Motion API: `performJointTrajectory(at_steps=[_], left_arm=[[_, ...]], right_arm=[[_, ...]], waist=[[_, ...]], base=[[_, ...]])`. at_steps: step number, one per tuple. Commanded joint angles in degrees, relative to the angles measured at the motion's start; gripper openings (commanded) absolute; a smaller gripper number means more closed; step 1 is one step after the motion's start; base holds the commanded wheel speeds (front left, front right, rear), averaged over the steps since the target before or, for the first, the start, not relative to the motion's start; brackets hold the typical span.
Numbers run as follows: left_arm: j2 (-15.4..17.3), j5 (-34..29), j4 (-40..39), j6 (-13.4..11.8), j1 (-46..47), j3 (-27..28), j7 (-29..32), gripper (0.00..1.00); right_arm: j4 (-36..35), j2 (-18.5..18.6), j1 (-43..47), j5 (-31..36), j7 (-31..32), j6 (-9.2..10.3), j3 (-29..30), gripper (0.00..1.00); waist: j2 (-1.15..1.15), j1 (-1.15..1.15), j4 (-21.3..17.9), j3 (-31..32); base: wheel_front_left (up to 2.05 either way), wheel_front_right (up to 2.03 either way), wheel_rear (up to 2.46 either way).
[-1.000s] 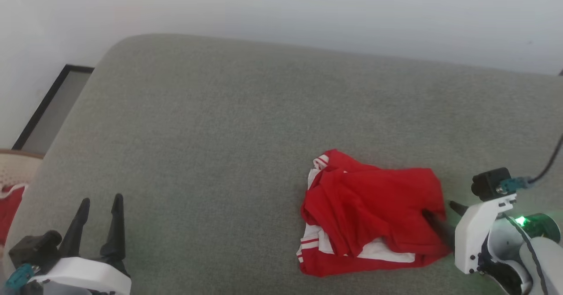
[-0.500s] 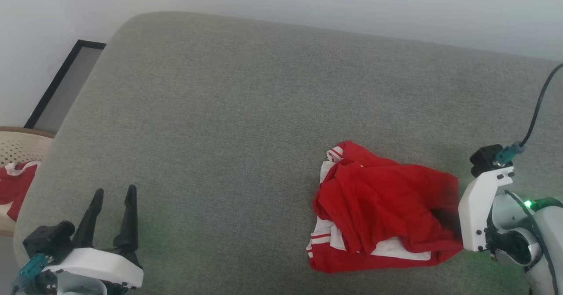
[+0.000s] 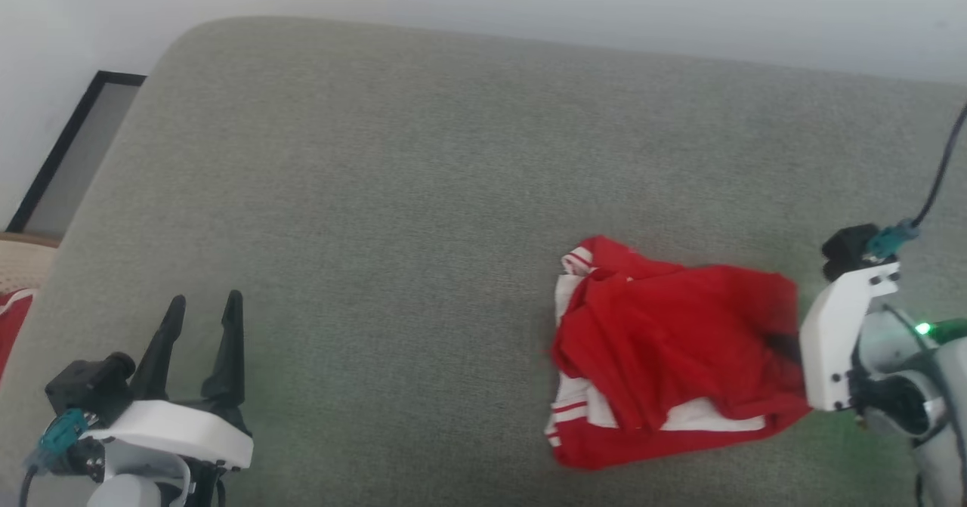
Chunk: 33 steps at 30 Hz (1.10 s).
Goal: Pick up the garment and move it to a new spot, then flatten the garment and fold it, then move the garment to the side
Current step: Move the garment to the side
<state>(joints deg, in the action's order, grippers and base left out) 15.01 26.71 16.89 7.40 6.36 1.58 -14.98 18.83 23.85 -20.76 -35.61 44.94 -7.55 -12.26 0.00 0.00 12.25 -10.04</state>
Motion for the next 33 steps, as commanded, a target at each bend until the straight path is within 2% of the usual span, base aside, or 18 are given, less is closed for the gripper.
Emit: performJointTrajectory(at_steps=[1,9,17,18,26,33], left_arm=[[-0.07,-0.66,-0.09,0.09,1.03,-0.24,-0.22,1.0],[-0.05,-0.95,-0.33,0.09,4.09,-1.69,-0.22,1.0],[0.36,-1.28,0.07,0.09,8.25,-4.88,-0.22,1.0],[0.64,-1.08,0.11,0.09,9.42,-5.77,-0.22,1.0],[2.2,-0.99,0.28,0.1,14.92,-9.76,-0.23,1.0],[3.53,-0.63,0.5,0.09,19.87,-13.92,-0.22,1.0]], right_arm=[[-0.53,1.04,-0.32,1.04,0.56,0.11,0.91,0.0],[-4.04,6.9,-3.07,1.79,0.96,0.09,3.76,0.0],[-2.98,11.75,-8.11,2.63,-1.81,0.07,7.14,0.0],[-2.38,13.11,-9.44,3.4,-3.34,0.07,7.65,0.0],[2.54,16.72,-15.42,4.61,-12.17,0.07,7.26,0.0],[8.67,18.6,-20.23,7.66,-20.99,0.07,6.96,0.0]], waist=[[0.0,0.0,-0.79,-0.32],[0.0,0.0,-5.04,-2.1],[0.0,0.0,-10.77,-4.58],[0.0,0.0,-12.21,-5.37],[0.0,0.0,-17.57,-9.38],[0.0,0.0,-20.37,-13.19]], base=[[0.0,0.0,0.0],[0.0,0.0,0.0],[0.0,0.0,0.0],[0.0,0.0,0.0],[0.0,0.0,0.0],[0.0,0.0,0.0]])
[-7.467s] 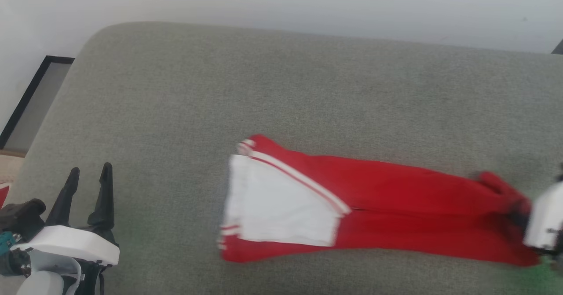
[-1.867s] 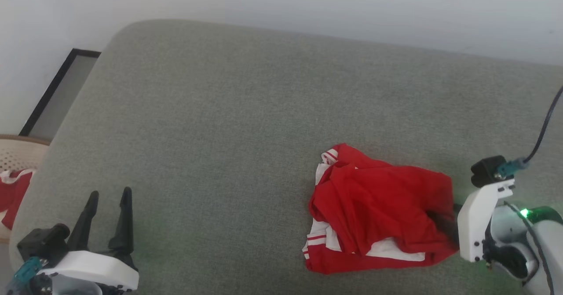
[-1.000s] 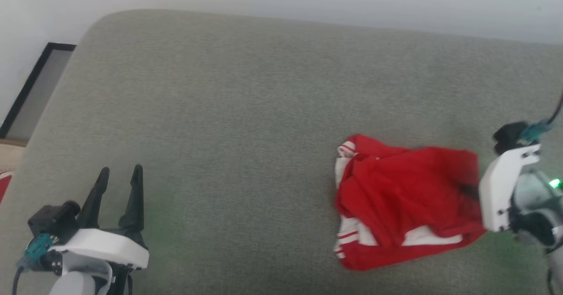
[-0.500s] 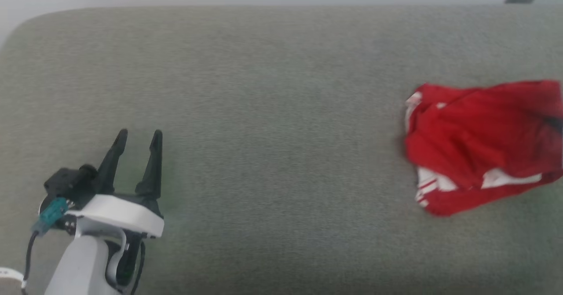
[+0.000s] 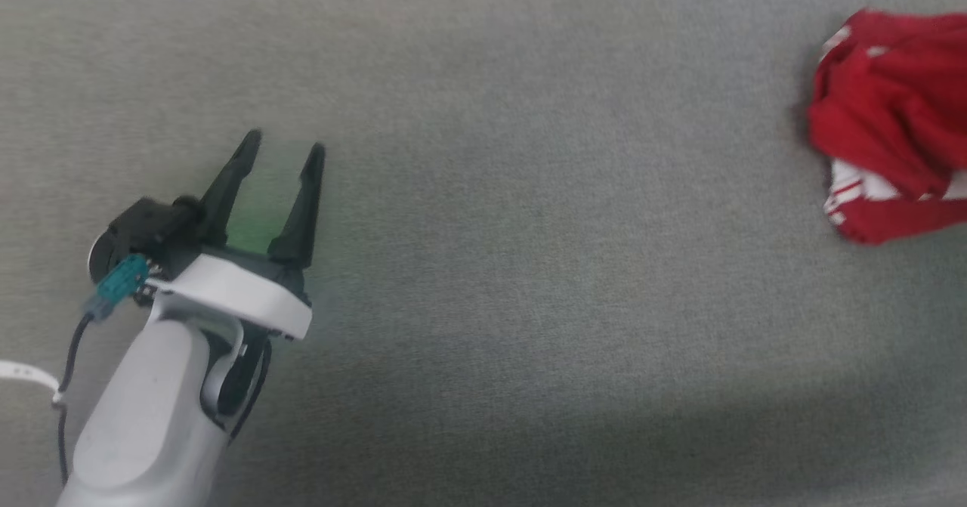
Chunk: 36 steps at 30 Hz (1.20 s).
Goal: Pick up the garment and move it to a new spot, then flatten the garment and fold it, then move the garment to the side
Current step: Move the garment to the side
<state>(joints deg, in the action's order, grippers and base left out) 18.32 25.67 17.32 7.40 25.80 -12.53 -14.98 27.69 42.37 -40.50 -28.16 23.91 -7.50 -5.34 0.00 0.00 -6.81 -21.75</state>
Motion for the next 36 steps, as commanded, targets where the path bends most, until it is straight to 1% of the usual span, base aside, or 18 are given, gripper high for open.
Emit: performJointTrajectory(at_steps=[1,3,8,13,15,20,25,26,27,28,29,30,31,32,33,36], left_arm=[[0.49,0.47,0.13,0.09,1.23,-0.47,-0.22,1.0],[0.79,0.57,0.33,0.09,2.77,-1.75,-0.22,1.0],[1.57,0.95,0.82,0.09,6.0,-4.48,-0.22,1.0],[2.07,1.09,1.2,0.09,8.23,-6.27,-0.22,1.0],[2.24,1.44,1.24,0.09,8.82,-6.64,-0.22,1.0],[2.48,1.75,1.72,0.09,9.56,-7.16,-0.22,1.0],[2.71,2.04,1.75,0.09,9.28,-6.68,-0.22,1.0],[2.67,2.3,1.78,0.09,9.08,-6.51,-0.22,1.0],[2.67,2.6,1.72,0.09,8.89,-6.33,-0.22,1.0],[2.74,2.73,1.68,0.09,8.66,-6.09,-0.22,1.0],[2.68,3.24,1.64,0.09,8.39,-5.88,-0.22,1.0],[2.67,3.63,1.47,0.09,8.18,-5.81,-0.22,1.0],[2.7,4.07,1.31,0.09,7.94,-5.77,-0.22,1.0],[2.74,4.61,1.35,0.09,7.6,-5.37,-0.22,1.0],[2.74,4.61,1.35,0.09,7.6,-5.37,-0.22,1.0],[2.23,6.33,1.0,0.09,6.04,-3.02,-0.22,1.0]], right_arm=[[1.11,0.28,-1.2,0.78,-1.14,0.01,-0.05,0.0],[3.56,0.54,-2.94,2.06,-4.1,0.01,0.18,0.0],[10.01,0.28,-5.89,4.87,-8.62,0.01,-0.9,0.0],[15.94,-1.09,-8.73,7.41,-13.49,0.01,-1.61,0.0],[18.43,-2.16,-9.69,8.33,-15.01,0.01,-2.12,0.0],[24.63,-3.46,-12.52,9.91,-17.24,0.01,-2.68,0.0],[28.95,-4.05,-14.98,10.56,-19.4,0.01,-3.02,0.0],[29.75,-3.96,-15.59,10.71,-19.88,0.01,-2.78,0.13],[30.21,-4.18,-16.01,11.08,-20.53,0.01,-3.03,0.34],[30.8,-4.33,-16.34,11.38,-20.93,0.01,-3.29,0.49],[31.36,-4.42,-16.66,11.45,-21.28,0.01,-3.3,0.69],[31.92,-4.59,-17.02,11.3,-21.47,0.01,-3.21,0.82],[32.46,-4.66,-17.29,11.11,-21.52,0.01,-3.39,0.92],[32.87,-4.71,-17.63,10.82,-21.5,0.01,-3.66,1.0],[32.87,-4.71,-17.63,10.82,-21.5,0.01,-3.66,1.0],[33.15,-5.41,-18.65,10.37,-22.26,0.01,-5.0,1.0]], waist=[[0.0,0.0,-1.61,-2.07],[0.0,0.0,-2.06,-3.17],[0.0,0.0,-2.48,-5.47],[0.0,0.0,-2.27,-7.28],[0.0,0.0,-2.1,-7.79],[0.0,0.0,-1.29,-8.53],[0.0,0.0,-0.51,-8.55],[0.0,0.0,-0.39,-8.5],[0.0,0.0,-0.33,-8.39],[0.0,0.0,-0.29,-8.22],[0.0,0.0,-0.24,-8.05],[0.0,0.0,-0.2,-7.81],[0.0,0.0,-0.11,-7.53],[0.0,0.0,-0.02,-7.22],[0.0,0.0,-0.02,-7.22],[0.0,0.0,0.13,-5.58]], base=[[0.0,0.0,0.0],[0.0,0.0,0.0],[0.0,0.0,0.0],[0.0,0.0,0.0],[0.0,0.0,0.0],[0.0,0.0,0.0],[0.0,0.0,0.0],[0.0,0.0,0.0],[0.0,0.0,0.0],[0.0,0.0,0.0],[0.0,0.0,0.0],[0.0,0.0,0.0],[0.0,0.0,0.0],[0.0,0.0,0.0],[0.0,0.0,0.0],[0.0,0.0,0.0]])
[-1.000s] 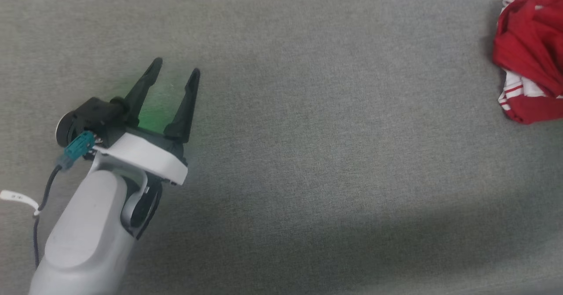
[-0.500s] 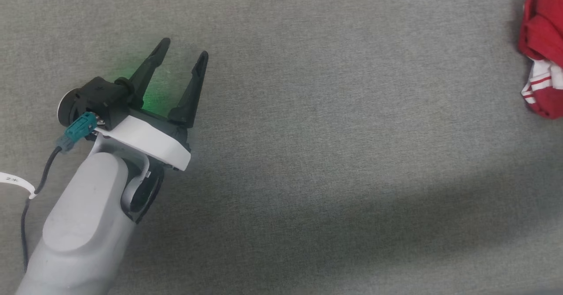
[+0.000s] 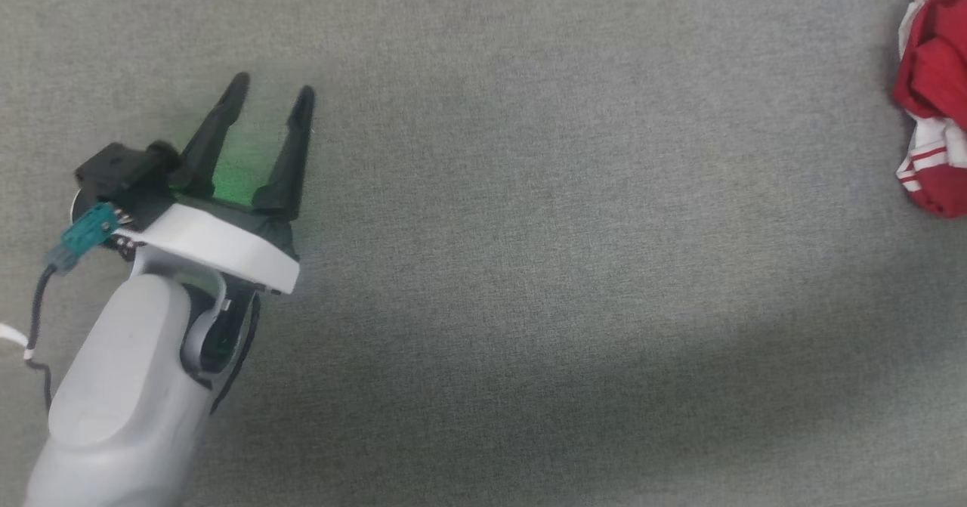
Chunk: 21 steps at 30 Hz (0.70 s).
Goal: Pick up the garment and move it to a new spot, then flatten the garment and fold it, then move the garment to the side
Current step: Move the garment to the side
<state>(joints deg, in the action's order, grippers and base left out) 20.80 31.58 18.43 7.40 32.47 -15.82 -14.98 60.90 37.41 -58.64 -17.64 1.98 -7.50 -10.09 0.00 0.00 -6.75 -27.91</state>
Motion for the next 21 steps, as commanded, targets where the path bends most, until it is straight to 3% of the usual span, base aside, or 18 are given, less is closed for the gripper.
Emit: performJointTrajectory(at_steps=[1,12,21], left_arm=[[-0.42,0.95,0.16,0.09,-1.26,1.02,-0.22,1.0],[-0.29,1.7,1.75,0.09,-6.12,5.95,-0.22,1.0],[-0.2,0.74,1.78,0.09,-12.91,10.48,-0.23,1.0]], right_arm=[[-0.08,-0.65,-0.57,-0.73,-0.68,0.01,-0.38,1.0],[-2.23,-3.79,1.88,-6.22,-5.47,0.01,-2.29,1.0],[-6.83,-6.39,9.97,-10.06,-11.07,0.01,-5.52,1.0]], waist=[[0.0,0.0,0.14,1.09],[0.0,0.0,1.85,7.73],[0.0,0.0,4.56,14.78]], base=[[0.0,0.0,0.0],[0.0,0.0,0.0],[0.0,0.0,0.0]])
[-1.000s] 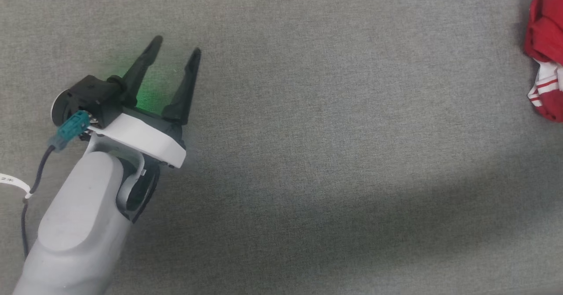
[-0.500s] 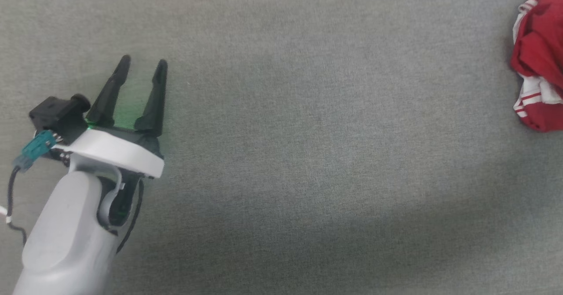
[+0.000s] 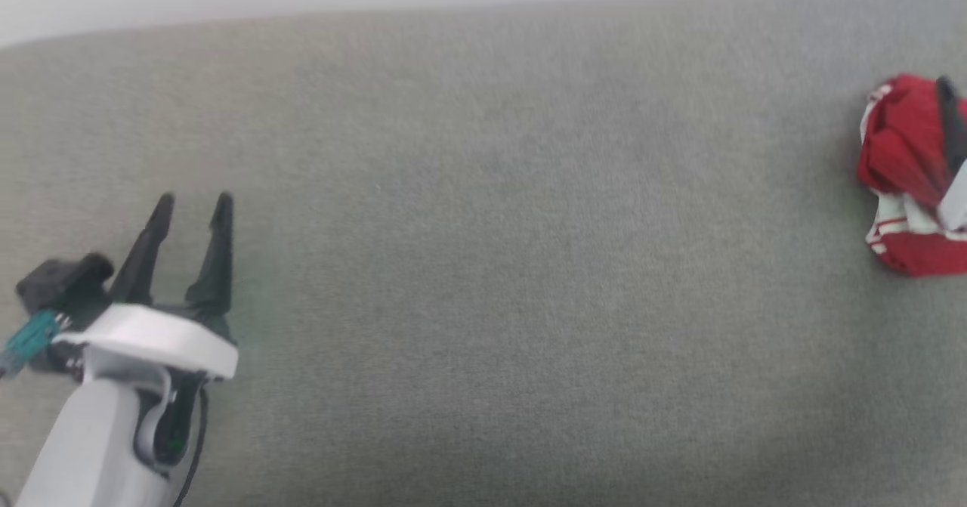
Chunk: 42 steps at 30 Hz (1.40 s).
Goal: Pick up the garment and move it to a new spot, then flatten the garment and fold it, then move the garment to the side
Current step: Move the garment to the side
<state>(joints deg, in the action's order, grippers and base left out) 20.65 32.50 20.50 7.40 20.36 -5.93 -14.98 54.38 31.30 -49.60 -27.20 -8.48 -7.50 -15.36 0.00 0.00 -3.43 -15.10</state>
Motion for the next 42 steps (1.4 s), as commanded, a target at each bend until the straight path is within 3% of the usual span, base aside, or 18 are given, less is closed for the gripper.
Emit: performJointTrajectory(at_steps=[1,12,21,32,42], left_arm=[[-0.14,-0.18,-0.5,0.09,-1.83,1.4,-0.22,1.0],[-1.6,-1.89,-3.16,0.09,-11.85,8.19,-0.22,1.0],[-2.58,-3.95,-5.52,0.09,-18.43,12.75,-0.22,1.0],[-2.11,-4.64,-5.82,0.09,-22.73,12.53,-0.22,1.0],[-1.82,-5.11,-6.51,0.09,-24.82,11.8,-0.22,1.0]], right_arm=[[-0.85,-0.81,2.18,-1.02,-1.24,0.01,-0.39,1.0],[-7.57,-3.57,16.26,-3.81,-5.42,0.01,0.28,1.0],[-16.84,-6.55,28.63,1.09,-6.73,0.01,6.63,1.0],[-31.19,-14.11,41.64,10.05,-6.72,0.01,17.21,1.0],[-36.55,-18.88,47.77,13.41,-6.73,0.01,20.49,1.0]], waist=[[0.0,0.0,1.53,2.72],[0.0,0.0,4.91,9.88],[0.0,0.0,6.38,13.65],[0.0,0.0,6.18,15.46],[0.0,0.0,5.57,15.81]], base=[[0.0,0.0,0.0],[0.0,0.0,0.0],[0.0,0.0,0.0],[0.0,0.0,0.0],[0.0,0.0,0.0]])
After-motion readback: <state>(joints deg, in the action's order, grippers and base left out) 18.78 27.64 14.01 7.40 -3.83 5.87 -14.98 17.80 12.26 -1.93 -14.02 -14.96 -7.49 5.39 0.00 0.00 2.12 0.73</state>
